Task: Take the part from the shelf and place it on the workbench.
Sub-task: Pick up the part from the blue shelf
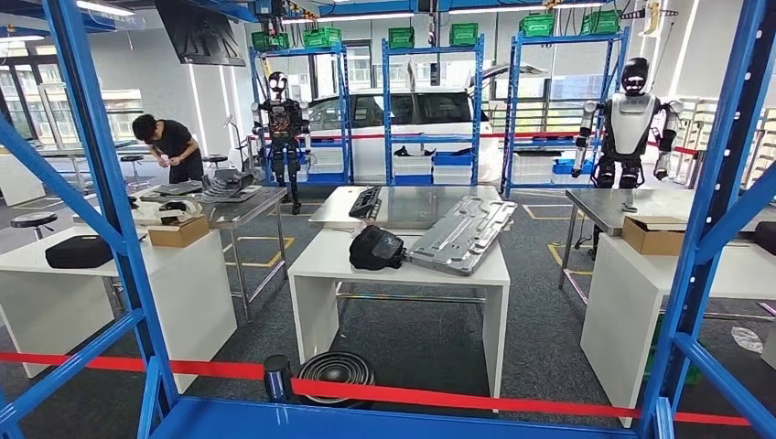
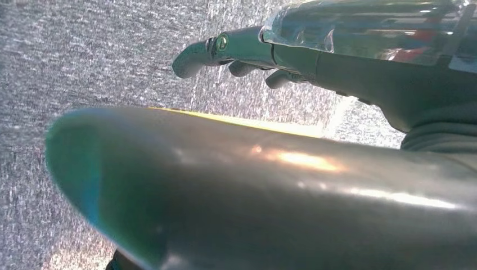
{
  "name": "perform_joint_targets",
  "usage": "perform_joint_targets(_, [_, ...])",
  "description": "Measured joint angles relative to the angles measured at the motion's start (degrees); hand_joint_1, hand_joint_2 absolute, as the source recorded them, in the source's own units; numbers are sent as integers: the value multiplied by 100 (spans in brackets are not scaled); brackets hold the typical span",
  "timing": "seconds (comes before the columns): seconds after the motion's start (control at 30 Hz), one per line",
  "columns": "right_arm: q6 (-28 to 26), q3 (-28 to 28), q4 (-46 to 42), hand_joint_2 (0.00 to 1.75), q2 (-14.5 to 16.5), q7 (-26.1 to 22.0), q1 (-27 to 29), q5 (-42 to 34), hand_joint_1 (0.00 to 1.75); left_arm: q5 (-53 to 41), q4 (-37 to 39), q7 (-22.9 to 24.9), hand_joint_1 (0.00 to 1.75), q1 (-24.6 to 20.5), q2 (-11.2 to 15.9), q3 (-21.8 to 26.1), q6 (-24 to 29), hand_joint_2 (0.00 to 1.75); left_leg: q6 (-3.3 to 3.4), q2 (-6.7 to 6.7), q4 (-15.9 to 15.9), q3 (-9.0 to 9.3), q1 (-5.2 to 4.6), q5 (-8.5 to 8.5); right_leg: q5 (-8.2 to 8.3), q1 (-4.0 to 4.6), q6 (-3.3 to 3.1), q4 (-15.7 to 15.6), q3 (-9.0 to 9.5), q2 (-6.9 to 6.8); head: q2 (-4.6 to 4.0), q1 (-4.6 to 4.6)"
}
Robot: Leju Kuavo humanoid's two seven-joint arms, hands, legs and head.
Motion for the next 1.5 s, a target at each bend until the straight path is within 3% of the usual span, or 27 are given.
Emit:
perform_joint_targets(0.07, [-9,-1,0,0,-4,-2,0,0,0,7,0,0,0,-4,8,-7,1,0,-64,-2,352,-166,31,-207,-3,-23,-63,-11,10,6,0,-12])
perform_joint_targets(0.13, [-22,-2,0,0,-9,-6,3,0,0,27,0,-2,0,-4,16,-15,-2,0,-122,-2,1082,-523,60,-529,-26,-16,-109,-13,13,11,0,-26])
perform_joint_targets(0.2, [-40,-2,-1,0,-9,-10,6,0,0,47,0,-5,0,3,18,-23,-2,0,-133,-2,1585,-806,78,-636,-41,-2,-119,-12,23,12,0,-28])
perform_joint_targets(0.23, [-52,-2,-2,0,-9,-13,6,0,0,54,0,-7,0,5,19,-25,-2,0,-117,-2,1536,-802,80,-541,-51,7,-118,-12,38,15,0,-30])
perform_joint_targets(0.27, [-62,-2,-5,0,-9,-15,5,0,0,57,-1,-7,0,5,21,-23,-1,0,-83,-2,1273,-687,72,-365,-61,19,-115,-13,61,20,0,-32])
perform_joint_targets(0.3, [-71,-2,-11,0,-8,-19,5,0,0,60,-2,-7,0,4,26,-21,-1,0,-25,-2,872,-494,53,-161,-70,26,-114,-15,85,24,0,-32])
perform_joint_targets(0.37, [-84,-4,-31,0,4,-26,2,0,0,66,-8,-7,0,-3,39,-15,1,0,98,15,207,-151,-2,45,-83,43,-95,-21,112,28,0,-31])
perform_joint_targets(0.47, [-134,-7,-64,0,3,-31,2,0,0,64,-20,-6,0,-5,62,-12,10,0,165,29,-28,-18,-69,42,-83,25,-17,-57,119,22,1,-35])
perform_joint_targets(0.53, [-175,-10,-104,0,-5,-37,4,0,0,38,-43,3,0,8,70,-13,20,0,183,33,-164,70,-49,89,-128,29,23,0,98,4,1,-31])
perform_joint_targets(0.6, [-209,-14,-137,0,-27,-43,5,0,0,5,-63,17,0,25,67,-16,27,0,207,44,-276,148,-24,125,-327,33,8,474,-151,-9,0,-15])
perform_joint_targets(0.67, [-230,-14,-155,0,-52,-44,7,0,0,-8,-69,23,0,45,65,-21,29,0,234,36,-288,157,-34,88,-569,32,4,1230,-582,-9,0,-8])
perform_joint_targets(0.7, [-236,-14,-159,0,-61,-44,13,0,0,-9,-69,24,0,62,65,-22,30,0,239,26,-287,165,-36,58,-601,27,31,1466,-735,-10,0,-4])
perform_joint_targets(0.73, [-239,-13,-162,0,-68,-44,19,0,0,-9,-70,24,0,77,64,-23,30,0,235,14,-282,184,-33,28,-542,20,81,1494,-780,-12,0,-3])
perform_joint_targets(0.77, [-239,-13,-163,0,-73,-44,26,0,0,-9,-70,24,0,91,63,-23,30,0,221,5,-268,213,-25,4,-403,9,142,1297,-708,-14,0,2])
perform_joint_targets(0.83, [-237,-13,-164,0,-75,-44,31,0,0,-15,-70,23,0,107,63,-18,37,0,148,-3,-185,254,-22,-62,-62,-16,240,538,-361,-25,0,11])
perform_joint_targets(0.9, [-234,-15,-164,0,-71,-44,26,0,0,-47,-75,20,0,110,67,-9,60,0,79,-7,-84,242,-40,-142,82,-24,186,75,-144,-18,0,10])
perform_joint_targets(0.97, [-232,-17,-165,0,-65,-44,23,0,0,-85,-84,15,0,116,67,-5,90,0,48,-7,-54,226,-38,-174,64,-7,67,45,-127,-2,0,-3])
perform_joint_targets(1.07, [-228,-17,-166,0,-58,-44,17,0,0,-101,-97,13,0,125,74,8,113,0,-27,-5,193,118,3,-343,44,-25,-31,31,-84,2,0,-15])
perform_joint_targets(1.17, [-226,-17,-166,0,-58,-45,8,0,0,-73,-103,11,0,146,89,25,113,0,-108,-5,1249,-443,49,-764,0,-24,-99,29,-53,11,0,-28])
perform_joint_targets(1.2, [-221,-17,-166,0,-57,-44,7,0,0,-67,-103,8,0,162,91,26,111,0,-116,-4,1529,-626,60,-814,-16,-18,-110,29,-45,16,0,-30])
perform_joint_targets(1.23, [-212,-17,-166,0,-57,-44,6,0,0,-72,-103,5,0,178,91,27,114,0,-112,-4,1616,-718,66,-760,-28,-12,-115,29,-29,20,0,-32])
perform_joint_targets(1.27, [-201,-16,-166,0,-56,-45,6,0,0,-86,-103,3,0,188,92,32,119,0,-95,-5,1468,-689,66,-601,-36,-4,-113,29,-5,24,0,-33])
perform_joint_targets(1.33, [-178,-15,-166,0,-47,-45,0,0,0,-118,-110,-1,0,193,98,52,133,0,-17,-9,729,-385,44,-166,-53,10,-102,25,50,38,0,-33])
perform_joint_targets(1.37, [-165,-16,-166,0,-38,-45,-8,0,0,-129,-117,-2,0,190,102,64,137,0,27,-6,378,-230,24,-26,-62,24,-90,22,61,46,-1,-32])
perform_joint_targets(1.4, [-152,-16,-164,0,-32,-45,-15,0,0,-136,-126,-3,0,187,108,73,139,0,67,-5,146,-130,0,38,-69,28,-75,18,60,52,0,-32])
perform_joint_targets(1.5, [-114,-16,-159,0,-16,-44,-24,0,0,-176,-146,-6,0,183,124,83,146,0,131,-3,-52,-44,-27,40,-71,25,7,-18,53,48,1,-37])
